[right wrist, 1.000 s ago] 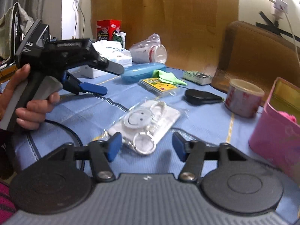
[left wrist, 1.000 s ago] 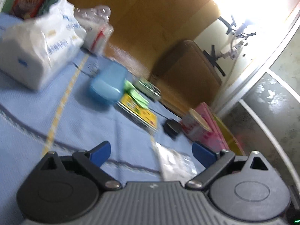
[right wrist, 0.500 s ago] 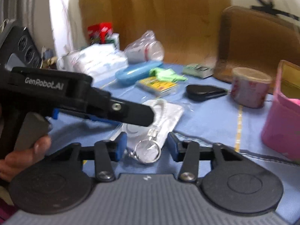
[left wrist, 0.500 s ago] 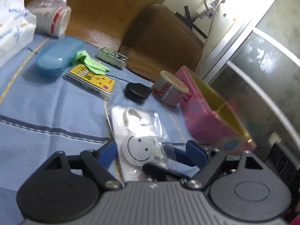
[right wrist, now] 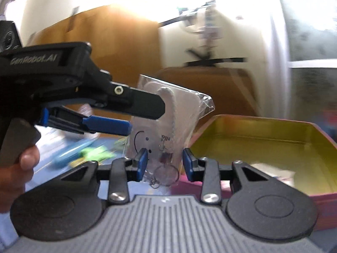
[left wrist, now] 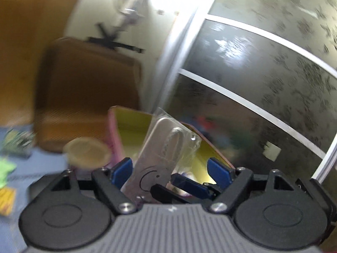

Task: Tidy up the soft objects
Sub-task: 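Carry the keychain packet into the tin and open the right gripper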

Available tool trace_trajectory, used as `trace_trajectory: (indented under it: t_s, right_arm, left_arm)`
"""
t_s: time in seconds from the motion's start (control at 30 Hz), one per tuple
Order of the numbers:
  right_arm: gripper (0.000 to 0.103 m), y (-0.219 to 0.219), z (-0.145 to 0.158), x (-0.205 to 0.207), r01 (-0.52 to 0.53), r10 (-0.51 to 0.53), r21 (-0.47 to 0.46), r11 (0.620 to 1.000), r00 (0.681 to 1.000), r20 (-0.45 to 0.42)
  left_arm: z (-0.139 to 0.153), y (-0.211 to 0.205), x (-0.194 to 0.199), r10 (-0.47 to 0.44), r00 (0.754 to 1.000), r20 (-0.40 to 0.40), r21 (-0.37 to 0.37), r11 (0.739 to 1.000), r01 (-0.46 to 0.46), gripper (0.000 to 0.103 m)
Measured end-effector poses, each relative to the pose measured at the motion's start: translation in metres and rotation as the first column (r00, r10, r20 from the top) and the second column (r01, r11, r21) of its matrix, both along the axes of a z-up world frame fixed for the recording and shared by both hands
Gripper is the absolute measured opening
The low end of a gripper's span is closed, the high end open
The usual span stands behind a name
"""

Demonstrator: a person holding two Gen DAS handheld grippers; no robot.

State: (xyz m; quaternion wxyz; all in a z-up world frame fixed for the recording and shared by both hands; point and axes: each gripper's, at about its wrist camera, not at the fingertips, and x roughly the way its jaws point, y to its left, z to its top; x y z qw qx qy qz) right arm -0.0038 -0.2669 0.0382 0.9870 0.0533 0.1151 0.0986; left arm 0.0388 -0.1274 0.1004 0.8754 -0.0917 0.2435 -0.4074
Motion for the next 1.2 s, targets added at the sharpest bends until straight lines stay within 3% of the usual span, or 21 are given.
trace_trajectory:
  t_s: [0.2,0.33,0.67,0.9,1.07,1.2]
  right_arm:
    - [0.039,-0.039,-0.009,0.021,0.141,-0.141,0.030,0.990,0.990,0.004]
    - [0.041,-0.048,-0.028,0.040,0.227,-0.226,0.000,0.974,0.972,-0.061]
    - [0.041,-0.061,-0.034,0.032,0.261,-0.258,0.054,0.964,0.965,-0.048]
    - [0.041,-0.059,-0.011,0.080,0.313,-0.321,-0.084,0.946,0.943,-0.094]
    - [0.041,-0.076,-0.008,0.072,0.317,-0.310,0.059,0.946,0.945,-0.105]
    - [0.041,-0.064,-0.017,0.047,0.269,-0.260,0.123,0.955,0.962,-0.088]
  left_arm:
    - [-0.007,-0.060,0.027,-0.017,0.999,0.029,0.049,0.999,0.015,0.086]
    - [-0.021,-0.074,0.032,0.021,0.999,0.028,0.101,0.995,-0.023,0.086]
    - [-0.030,-0.043,0.012,0.060,0.998,-0.008,0.071,0.996,-0.059,0.086]
    - [-0.023,-0.012,0.001,0.088,0.996,-0.018,0.010,0.996,-0.088,0.087]
    - [-0.022,0.027,-0.013,0.128,0.992,0.001,-0.029,0.991,-0.128,0.087]
    - [-0.038,0.057,-0.021,0.179,0.984,-0.001,0.020,0.984,-0.179,0.087]
